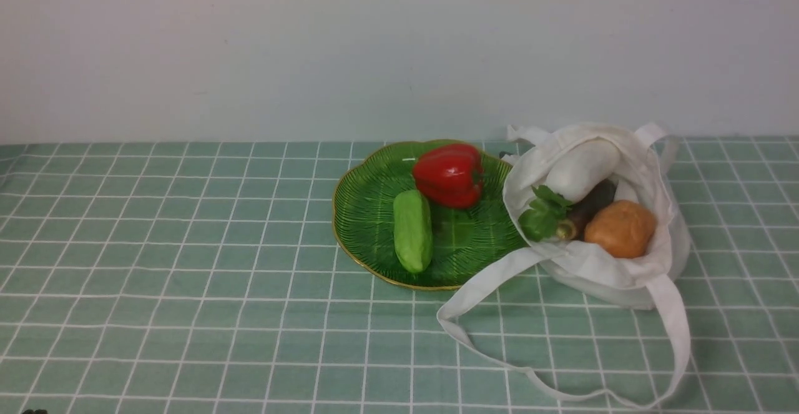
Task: Take vegetables from cloth bag on blue coffee tablecloth place on plate.
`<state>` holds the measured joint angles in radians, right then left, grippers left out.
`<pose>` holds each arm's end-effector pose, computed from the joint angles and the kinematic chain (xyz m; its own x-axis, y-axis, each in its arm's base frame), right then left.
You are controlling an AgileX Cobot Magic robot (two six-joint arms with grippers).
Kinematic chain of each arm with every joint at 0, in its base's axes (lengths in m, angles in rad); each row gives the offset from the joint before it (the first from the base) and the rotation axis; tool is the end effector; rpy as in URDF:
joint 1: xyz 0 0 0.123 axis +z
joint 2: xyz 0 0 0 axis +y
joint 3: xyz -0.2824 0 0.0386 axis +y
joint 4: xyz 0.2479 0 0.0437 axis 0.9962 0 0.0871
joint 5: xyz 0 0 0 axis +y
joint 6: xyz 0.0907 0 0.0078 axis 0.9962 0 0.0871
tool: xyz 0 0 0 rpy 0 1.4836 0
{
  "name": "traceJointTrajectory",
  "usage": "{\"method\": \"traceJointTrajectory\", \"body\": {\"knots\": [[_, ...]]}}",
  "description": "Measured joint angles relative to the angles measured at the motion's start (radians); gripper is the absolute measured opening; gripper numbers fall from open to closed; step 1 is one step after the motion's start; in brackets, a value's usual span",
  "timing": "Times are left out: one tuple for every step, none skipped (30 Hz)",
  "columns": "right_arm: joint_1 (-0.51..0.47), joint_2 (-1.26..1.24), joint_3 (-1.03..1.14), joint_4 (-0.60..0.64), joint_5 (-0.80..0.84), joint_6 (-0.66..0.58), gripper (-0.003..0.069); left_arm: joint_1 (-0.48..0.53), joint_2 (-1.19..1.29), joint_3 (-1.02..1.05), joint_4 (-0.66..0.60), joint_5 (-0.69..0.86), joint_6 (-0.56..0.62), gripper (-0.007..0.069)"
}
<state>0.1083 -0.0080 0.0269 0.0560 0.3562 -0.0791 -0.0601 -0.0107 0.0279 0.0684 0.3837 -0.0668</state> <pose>0.0527 0.0075 0.1724 -0.2783 -0.0570 -0.9588 -0.1341 0.9908 -0.0200 0.0524 -0.0008 0.1699 -0.3074 0.0151 -0.9515 0.0347 0.9994 0.0047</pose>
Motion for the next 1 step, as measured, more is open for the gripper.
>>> {"method": "traceJointTrajectory", "body": {"knots": [[0.000,0.000,0.000,0.000,0.000,-0.001,-0.0014,0.000,0.000,0.000,0.000,0.000,0.000,-0.0008]]}}
